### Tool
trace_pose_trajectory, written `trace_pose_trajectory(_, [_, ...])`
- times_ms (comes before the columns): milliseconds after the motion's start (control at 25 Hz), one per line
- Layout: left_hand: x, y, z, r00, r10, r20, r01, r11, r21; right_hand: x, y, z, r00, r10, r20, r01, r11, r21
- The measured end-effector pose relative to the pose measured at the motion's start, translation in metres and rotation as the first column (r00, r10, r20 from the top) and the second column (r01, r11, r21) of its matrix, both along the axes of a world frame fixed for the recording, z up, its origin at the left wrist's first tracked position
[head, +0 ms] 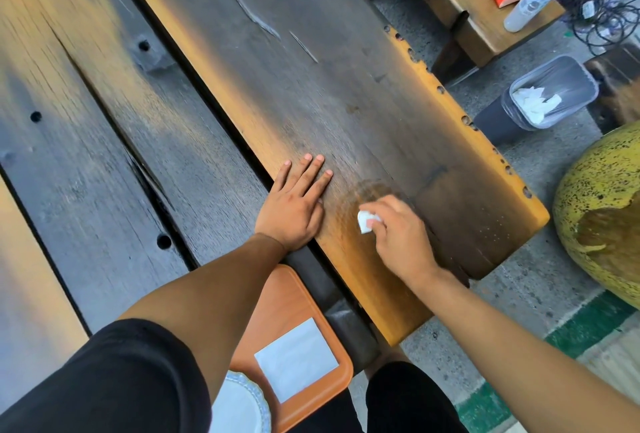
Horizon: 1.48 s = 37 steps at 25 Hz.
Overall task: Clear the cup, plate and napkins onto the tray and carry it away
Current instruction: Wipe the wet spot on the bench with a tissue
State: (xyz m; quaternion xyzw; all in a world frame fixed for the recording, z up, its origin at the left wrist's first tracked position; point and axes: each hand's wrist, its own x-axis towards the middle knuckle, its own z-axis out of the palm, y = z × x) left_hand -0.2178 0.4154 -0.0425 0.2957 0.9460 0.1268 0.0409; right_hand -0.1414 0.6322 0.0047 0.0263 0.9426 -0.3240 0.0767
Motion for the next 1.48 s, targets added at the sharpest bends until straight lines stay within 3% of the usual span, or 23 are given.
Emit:
trace_pose_trajectory(320, [0.001,0.0,-0.001,1.0,0.001,-0.013,-0.001,1.0,0.013,0.1,-0.002,0.013,0.929,0.337,0.149,-0.301,0.928,-0.22])
trace_pose_trajectory(400, [-0.001,0.0,-0.001,1.0,0.007,-0.007,-0.007,1.0,0.016,0.079,0.009,0.014,0.963,0.246,0.106,-0.22,0.952,-0.212])
trace_pose_trajectory(520, [0.0,0.0,-0.001,1.0,0.01,-0.003,-0.009,1.0,0.012,0.019,0.029,0.005,1.0,-0.028,0.009,0.029,0.998,-0.059])
trace_pose_trajectory(600, [0.0,0.0,-0.001,1.0,0.006,-0.004,-0.006,1.0,0.014,-0.013,0.033,0.002,0.993,-0.113,-0.034,0.114,0.994,0.007])
trace_pose_trajectory(760, [0.0,-0.001,-0.001,1.0,0.003,-0.004,-0.003,1.0,0.018,-0.013,0.028,-0.003,0.997,-0.042,-0.067,0.047,0.996,0.077])
trace_pose_trajectory(880, [-0.001,-0.001,-0.001,1.0,0.001,-0.011,-0.001,1.0,0.015,0.031,0.026,-0.005,0.998,-0.016,-0.056,0.017,1.0,0.02])
trace_pose_trajectory(1040, [0.0,0.0,-0.002,1.0,0.002,-0.011,-0.002,1.0,0.006,0.121,0.024,-0.001,0.984,0.172,0.046,-0.167,0.982,-0.091])
trace_pose_trajectory(1160, [-0.001,-0.001,-0.002,1.0,0.005,-0.012,-0.005,1.0,0.008,0.157,0.032,0.003,0.967,0.236,0.097,-0.216,0.959,-0.184])
trace_pose_trajectory(1280, [0.0,0.0,-0.003,1.0,0.004,-0.005,-0.004,1.0,0.001,0.141,0.038,0.005,0.99,0.138,0.004,-0.135,0.979,-0.155])
trace_pose_trajectory(1480, [0.0,0.0,-0.003,1.0,0.011,0.001,-0.011,1.0,-0.003,0.035,0.064,-0.004,0.985,-0.088,-0.147,0.093,0.995,0.027])
